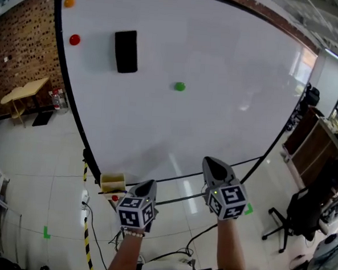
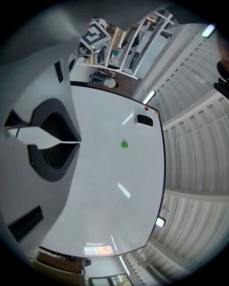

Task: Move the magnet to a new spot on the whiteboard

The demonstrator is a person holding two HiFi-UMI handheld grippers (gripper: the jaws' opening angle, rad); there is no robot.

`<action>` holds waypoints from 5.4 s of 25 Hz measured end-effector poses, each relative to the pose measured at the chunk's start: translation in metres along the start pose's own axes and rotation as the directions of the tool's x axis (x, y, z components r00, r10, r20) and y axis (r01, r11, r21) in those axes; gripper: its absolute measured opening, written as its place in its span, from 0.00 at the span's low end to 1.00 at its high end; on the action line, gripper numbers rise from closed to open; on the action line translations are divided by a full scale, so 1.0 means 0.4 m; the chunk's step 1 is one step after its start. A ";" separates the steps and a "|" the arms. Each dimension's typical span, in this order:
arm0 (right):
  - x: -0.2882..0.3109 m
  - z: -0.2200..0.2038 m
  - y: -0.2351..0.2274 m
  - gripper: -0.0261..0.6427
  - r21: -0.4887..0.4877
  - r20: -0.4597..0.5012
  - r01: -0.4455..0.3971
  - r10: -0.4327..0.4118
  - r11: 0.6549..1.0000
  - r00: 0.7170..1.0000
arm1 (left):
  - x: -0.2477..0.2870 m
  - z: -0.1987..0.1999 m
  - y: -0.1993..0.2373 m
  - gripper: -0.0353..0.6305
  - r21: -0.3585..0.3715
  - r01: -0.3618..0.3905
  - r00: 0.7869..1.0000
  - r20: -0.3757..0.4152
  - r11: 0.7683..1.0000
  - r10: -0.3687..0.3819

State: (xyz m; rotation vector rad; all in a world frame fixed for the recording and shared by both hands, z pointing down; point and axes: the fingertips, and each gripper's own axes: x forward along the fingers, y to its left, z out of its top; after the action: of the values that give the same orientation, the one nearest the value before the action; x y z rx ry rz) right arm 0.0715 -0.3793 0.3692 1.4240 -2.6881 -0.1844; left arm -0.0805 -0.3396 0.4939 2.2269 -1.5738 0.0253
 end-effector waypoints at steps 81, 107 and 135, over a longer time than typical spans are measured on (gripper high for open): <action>-0.254 -0.220 -0.102 0.24 0.260 -0.097 0.169 -0.149 0.951 0.984 | 0.000 0.036 -0.075 0.05 0.073 0.041 0.998 0.041 0.997 -0.044; -0.234 -0.128 -0.084 0.24 0.169 -0.038 0.101 -0.096 0.980 0.995 | -0.031 0.056 -0.114 0.05 0.082 0.044 0.993 0.107 0.996 -0.053; 0.183 0.449 -0.131 0.24 -0.249 0.176 0.060 -0.015 0.967 0.984 | -0.079 0.120 -0.017 0.05 0.111 -0.010 0.990 0.139 0.994 -0.005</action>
State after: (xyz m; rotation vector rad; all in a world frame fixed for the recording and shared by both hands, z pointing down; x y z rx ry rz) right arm 0.0483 -0.4579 0.1859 1.4394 -2.6465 -0.6590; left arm -0.0964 -0.3255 0.4400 2.3579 -1.6863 -0.0430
